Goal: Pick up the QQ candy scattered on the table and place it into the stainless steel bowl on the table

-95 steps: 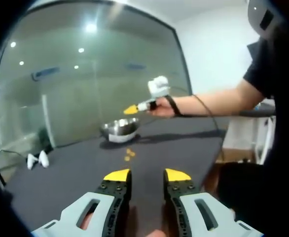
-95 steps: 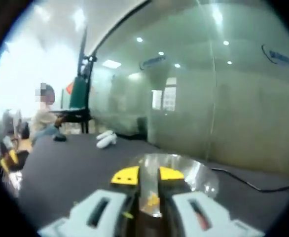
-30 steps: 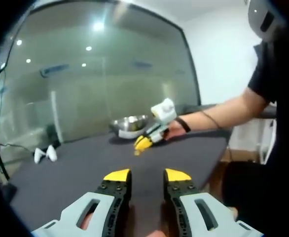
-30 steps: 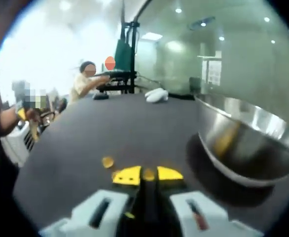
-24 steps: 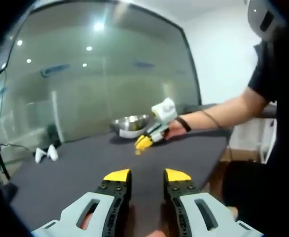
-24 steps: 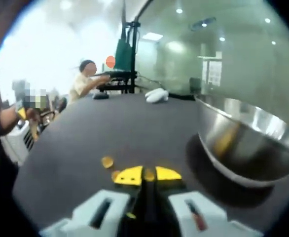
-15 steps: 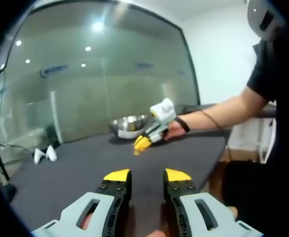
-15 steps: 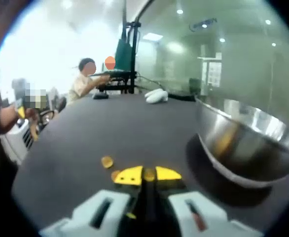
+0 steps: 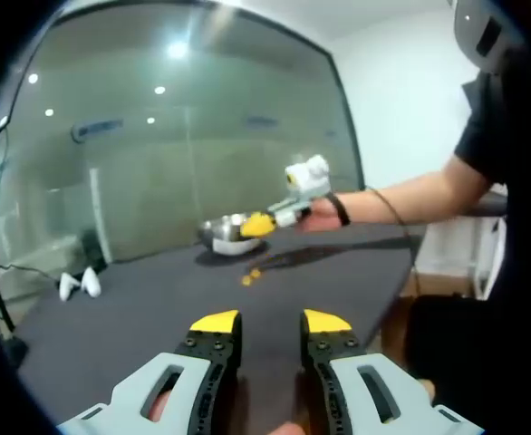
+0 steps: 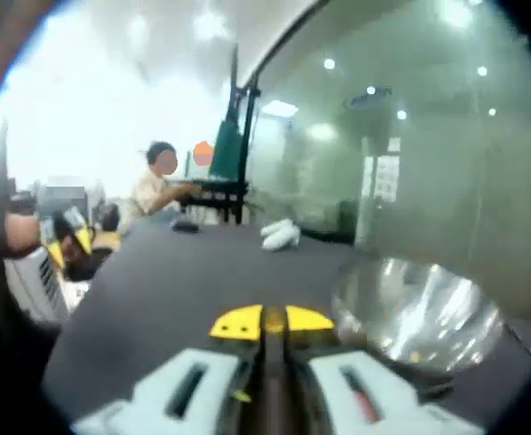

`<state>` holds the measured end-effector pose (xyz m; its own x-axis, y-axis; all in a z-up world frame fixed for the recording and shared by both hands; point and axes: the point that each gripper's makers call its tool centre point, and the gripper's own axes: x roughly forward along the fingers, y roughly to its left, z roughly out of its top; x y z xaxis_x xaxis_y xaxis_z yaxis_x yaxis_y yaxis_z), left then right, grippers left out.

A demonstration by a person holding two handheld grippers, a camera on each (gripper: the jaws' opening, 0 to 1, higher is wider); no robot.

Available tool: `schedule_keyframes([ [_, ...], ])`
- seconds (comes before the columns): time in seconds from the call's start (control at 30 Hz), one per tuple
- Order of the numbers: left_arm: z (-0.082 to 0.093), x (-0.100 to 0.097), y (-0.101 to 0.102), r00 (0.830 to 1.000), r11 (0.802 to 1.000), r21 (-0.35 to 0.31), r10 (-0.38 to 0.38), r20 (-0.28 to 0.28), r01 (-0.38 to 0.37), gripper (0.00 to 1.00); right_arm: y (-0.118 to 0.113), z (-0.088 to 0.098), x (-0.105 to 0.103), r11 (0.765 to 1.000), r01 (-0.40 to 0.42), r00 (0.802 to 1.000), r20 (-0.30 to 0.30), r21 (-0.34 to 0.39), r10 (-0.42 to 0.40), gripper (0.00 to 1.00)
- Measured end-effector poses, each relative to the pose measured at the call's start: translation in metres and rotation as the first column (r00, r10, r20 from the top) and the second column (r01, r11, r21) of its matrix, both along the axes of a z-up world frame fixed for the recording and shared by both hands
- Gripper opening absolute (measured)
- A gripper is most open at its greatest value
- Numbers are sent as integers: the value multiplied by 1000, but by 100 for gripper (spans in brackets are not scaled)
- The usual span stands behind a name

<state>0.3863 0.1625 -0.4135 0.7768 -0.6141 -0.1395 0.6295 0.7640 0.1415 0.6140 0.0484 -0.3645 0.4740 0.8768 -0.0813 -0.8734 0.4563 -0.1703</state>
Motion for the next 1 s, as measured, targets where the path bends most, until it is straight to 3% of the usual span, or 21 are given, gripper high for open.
schedule_keyframes([
  [0.07, 1, 1, -3, 1000, 1000, 2, -7, 2, 7, 28, -14, 15, 24, 996, 87, 993, 79, -15, -86, 9],
  [0.13, 1, 1, -4, 1000, 1000, 10, -12, 6, 12, 28, -25, 14, 45, 983, 158, 984, 92, -89, -150, 9],
  [0.17, 1, 1, -5, 1000, 1000, 14, -14, 7, 14, 28, -29, 18, 60, 980, 189, 979, 92, -70, -182, 9],
  [0.27, 2, -1, -6, 1000, 1000, 11, -19, 8, 19, 28, -42, 36, 85, 969, 248, 968, 45, 10, -248, 9],
  [0.43, 0, -2, -6, 1000, 1000, 18, -19, 2, 19, 28, -59, 41, 108, 939, 334, 942, -40, 78, -332, 9],
  [0.77, 1, 1, -2, 1000, 1000, 25, -10, 3, 10, 28, -65, 31, 112, 929, 363, 931, -73, 73, -358, 10],
  [0.87, 2, 1, -2, 1000, 1000, 22, -11, 5, 11, 28, -66, 29, 113, 932, 355, 932, -101, 76, -347, 21],
  [1.0, 1, 2, -3, 1000, 1000, 22, -14, 3, 14, 28, -68, 32, 115, 927, 364, 929, -104, 94, -354, 17],
])
